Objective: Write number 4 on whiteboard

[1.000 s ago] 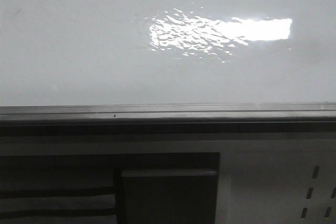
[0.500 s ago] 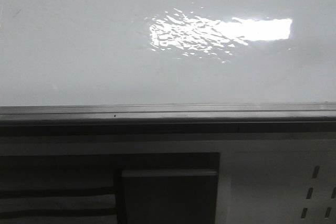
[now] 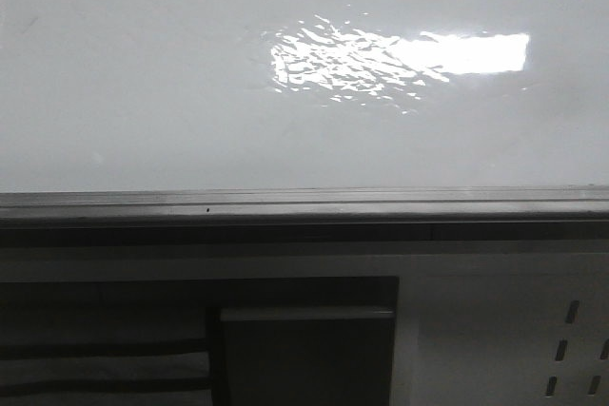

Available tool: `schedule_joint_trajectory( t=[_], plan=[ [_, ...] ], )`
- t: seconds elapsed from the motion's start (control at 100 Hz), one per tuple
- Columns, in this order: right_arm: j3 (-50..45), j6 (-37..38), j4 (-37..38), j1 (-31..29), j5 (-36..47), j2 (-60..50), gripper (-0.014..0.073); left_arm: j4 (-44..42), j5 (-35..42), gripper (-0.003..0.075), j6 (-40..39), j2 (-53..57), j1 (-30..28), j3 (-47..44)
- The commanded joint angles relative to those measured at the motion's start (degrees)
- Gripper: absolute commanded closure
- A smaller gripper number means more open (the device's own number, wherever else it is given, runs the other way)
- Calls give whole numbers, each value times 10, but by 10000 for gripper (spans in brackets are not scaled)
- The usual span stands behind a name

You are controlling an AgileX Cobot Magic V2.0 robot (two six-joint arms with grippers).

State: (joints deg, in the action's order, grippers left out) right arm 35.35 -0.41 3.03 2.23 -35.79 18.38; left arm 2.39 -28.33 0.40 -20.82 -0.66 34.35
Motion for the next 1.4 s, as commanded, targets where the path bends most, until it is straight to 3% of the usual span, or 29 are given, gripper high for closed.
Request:
schedule_joint_trajectory(
  t=[0.0,0.31,0.56,0.65,1.06,1.39],
  plan=[
    [19,-4,6,-4,39,10,116,7,44,282,0,-10,-1,20],
    [19,-4,-7,-4,40,10,116,32,40,281,0,-15,1,19],
    [19,-4,-7,-4,40,10,116,30,45,201,11,-96,70,19],
    [19,-4,-7,-4,40,10,116,31,53,205,11,-143,88,19],
    [19,-4,-7,-4,40,10,116,71,178,208,11,-382,123,21],
    [19,-4,-7,-4,40,10,116,69,262,209,11,-450,140,21]
  ],
)
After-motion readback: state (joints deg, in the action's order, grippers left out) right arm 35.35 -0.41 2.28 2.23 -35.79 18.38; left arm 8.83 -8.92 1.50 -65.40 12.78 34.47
